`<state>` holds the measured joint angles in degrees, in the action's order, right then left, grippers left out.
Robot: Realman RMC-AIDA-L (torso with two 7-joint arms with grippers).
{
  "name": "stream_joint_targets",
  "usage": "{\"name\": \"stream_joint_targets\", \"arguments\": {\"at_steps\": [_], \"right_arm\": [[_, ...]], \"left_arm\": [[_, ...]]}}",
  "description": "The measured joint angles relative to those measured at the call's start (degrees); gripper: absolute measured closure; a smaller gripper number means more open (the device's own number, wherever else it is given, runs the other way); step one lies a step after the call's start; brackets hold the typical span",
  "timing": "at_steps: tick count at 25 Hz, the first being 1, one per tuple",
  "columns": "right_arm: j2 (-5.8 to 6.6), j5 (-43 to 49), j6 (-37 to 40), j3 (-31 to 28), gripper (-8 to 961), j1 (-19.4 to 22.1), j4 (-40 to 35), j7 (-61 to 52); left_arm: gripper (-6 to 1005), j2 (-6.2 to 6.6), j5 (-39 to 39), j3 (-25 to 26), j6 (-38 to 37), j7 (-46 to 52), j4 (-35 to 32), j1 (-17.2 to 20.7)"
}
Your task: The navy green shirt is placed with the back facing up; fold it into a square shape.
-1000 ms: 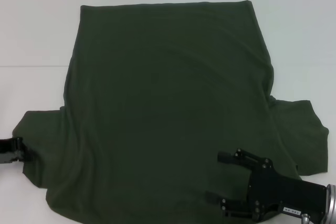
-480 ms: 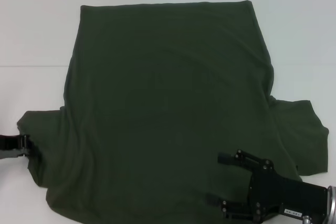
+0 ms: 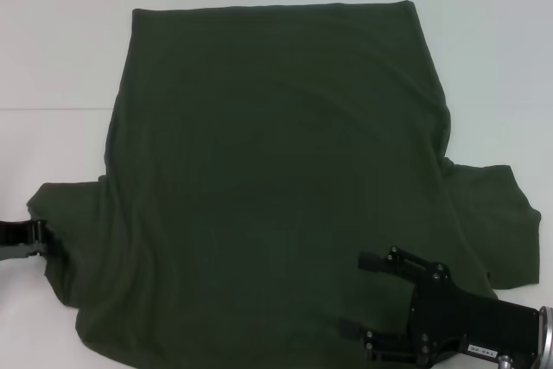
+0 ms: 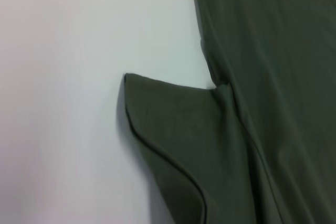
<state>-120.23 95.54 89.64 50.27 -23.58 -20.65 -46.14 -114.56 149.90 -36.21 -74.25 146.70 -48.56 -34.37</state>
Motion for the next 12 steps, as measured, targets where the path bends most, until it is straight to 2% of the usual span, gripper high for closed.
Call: {"name": "stream_joint_targets", "arguments": {"at_steps": [7,12], "right_arm": [[0.00,0.0,0.0,-0.1,27,-0.1,0.0,0.0],[0.00,0.0,0.0,-0.3,27,-0.2,0.0,0.0]], "left_arm": [[967,0.58,-0.1,0.0,0.1,-0.4,-2.5,0.5],[967,2.10,-0.4,0.1,0.1,0.0,-3.4,0.8]]}}
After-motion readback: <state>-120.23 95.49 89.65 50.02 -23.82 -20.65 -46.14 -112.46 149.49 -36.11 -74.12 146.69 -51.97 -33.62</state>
